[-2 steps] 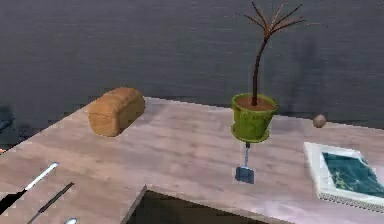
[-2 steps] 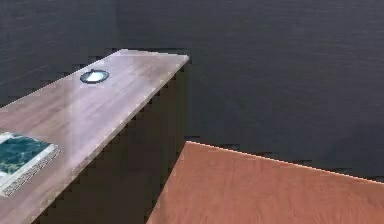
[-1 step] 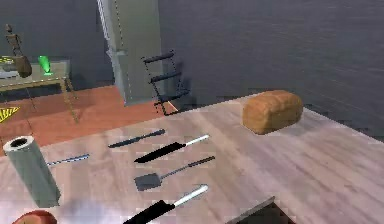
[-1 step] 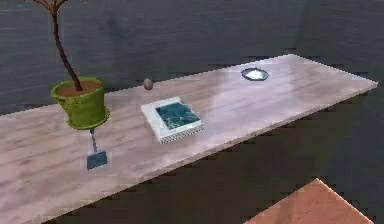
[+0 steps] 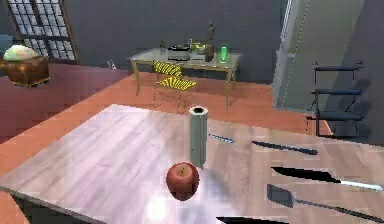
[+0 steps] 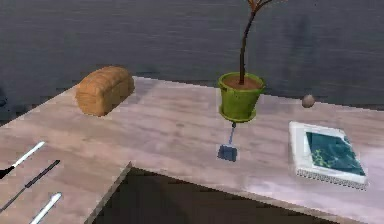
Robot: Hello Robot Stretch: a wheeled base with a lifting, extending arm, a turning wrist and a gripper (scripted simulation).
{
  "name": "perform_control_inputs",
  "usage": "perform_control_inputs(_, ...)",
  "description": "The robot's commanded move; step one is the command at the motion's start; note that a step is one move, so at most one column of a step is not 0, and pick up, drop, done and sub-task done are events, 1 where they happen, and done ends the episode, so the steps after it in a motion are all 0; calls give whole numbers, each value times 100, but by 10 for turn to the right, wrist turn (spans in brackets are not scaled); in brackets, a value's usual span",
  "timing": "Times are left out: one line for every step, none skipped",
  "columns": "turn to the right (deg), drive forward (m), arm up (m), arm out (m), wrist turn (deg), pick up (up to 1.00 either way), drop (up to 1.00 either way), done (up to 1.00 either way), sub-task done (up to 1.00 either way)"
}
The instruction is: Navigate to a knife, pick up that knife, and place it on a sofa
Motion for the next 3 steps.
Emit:
perform_control_inputs(-420,0,0,0,0,0,0,0,0)
perform_control_inputs(-90,0,0,0,0,0,0,0,0)
perform_control_inputs(0,0,50,0,0,0,0,0,0)
